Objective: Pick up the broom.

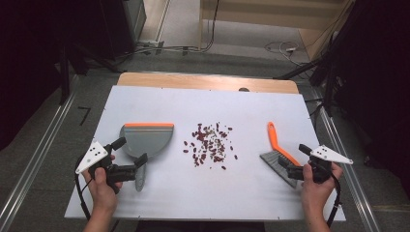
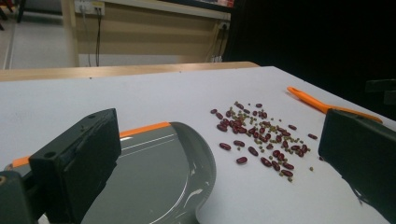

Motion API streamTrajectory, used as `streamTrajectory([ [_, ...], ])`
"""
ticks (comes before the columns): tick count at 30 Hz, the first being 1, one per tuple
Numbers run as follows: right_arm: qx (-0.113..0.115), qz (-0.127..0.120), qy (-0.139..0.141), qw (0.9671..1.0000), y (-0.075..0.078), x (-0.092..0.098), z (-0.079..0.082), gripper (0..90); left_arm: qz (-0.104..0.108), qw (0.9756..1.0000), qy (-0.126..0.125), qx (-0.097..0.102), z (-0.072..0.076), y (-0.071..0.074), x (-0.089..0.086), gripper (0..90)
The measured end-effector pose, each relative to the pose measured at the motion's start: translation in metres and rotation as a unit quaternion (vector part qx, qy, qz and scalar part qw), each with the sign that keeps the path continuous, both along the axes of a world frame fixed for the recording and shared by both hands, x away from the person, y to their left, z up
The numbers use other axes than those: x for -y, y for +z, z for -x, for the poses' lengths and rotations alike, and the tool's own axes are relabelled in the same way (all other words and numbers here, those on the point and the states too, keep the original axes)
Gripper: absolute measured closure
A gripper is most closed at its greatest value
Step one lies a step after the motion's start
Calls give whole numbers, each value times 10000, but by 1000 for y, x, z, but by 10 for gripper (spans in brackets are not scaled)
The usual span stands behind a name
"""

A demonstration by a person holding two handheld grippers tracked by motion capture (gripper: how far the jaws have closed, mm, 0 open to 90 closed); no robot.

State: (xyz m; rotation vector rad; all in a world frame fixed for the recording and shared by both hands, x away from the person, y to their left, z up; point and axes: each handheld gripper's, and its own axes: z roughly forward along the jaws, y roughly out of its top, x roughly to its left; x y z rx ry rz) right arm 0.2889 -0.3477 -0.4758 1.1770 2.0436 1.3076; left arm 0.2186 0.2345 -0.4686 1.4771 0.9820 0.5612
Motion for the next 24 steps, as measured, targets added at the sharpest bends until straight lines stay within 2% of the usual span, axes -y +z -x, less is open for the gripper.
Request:
streamTrajectory([
  [3,23,79,4,10000,4,-4,0,0,94,9999,-60,-3,0,1,0,0],
  [7,86,29,51,9999,20,-7,-1,0,68,9999,-95,4,0,3,3,0],
  [8,86,29,51,9999,20,-7,-1,0,48,9999,-97,2,0,3,3,0],
  [11,149,153,61,9998,36,-12,-4,0,23,9999,-102,10,0,3,3,0],
  [12,149,153,61,9998,36,-12,-4,0,27,10000,-95,13,0,3,3,0],
  [14,118,261,-9,9996,43,-13,-8,0,43,9999,-98,15,-1,3,2,0],
  [18,-11,278,-13,9996,55,-13,-18,0,38,9999,-93,20,0,3,2,0],
  [22,-199,245,87,9995,63,-16,-35,0,6,9999,-131,28,-1,3,4,0],
  [24,-336,356,21,9988,66,-18,-45,0,-7,9999,-147,26,-2,3,6,0],
])
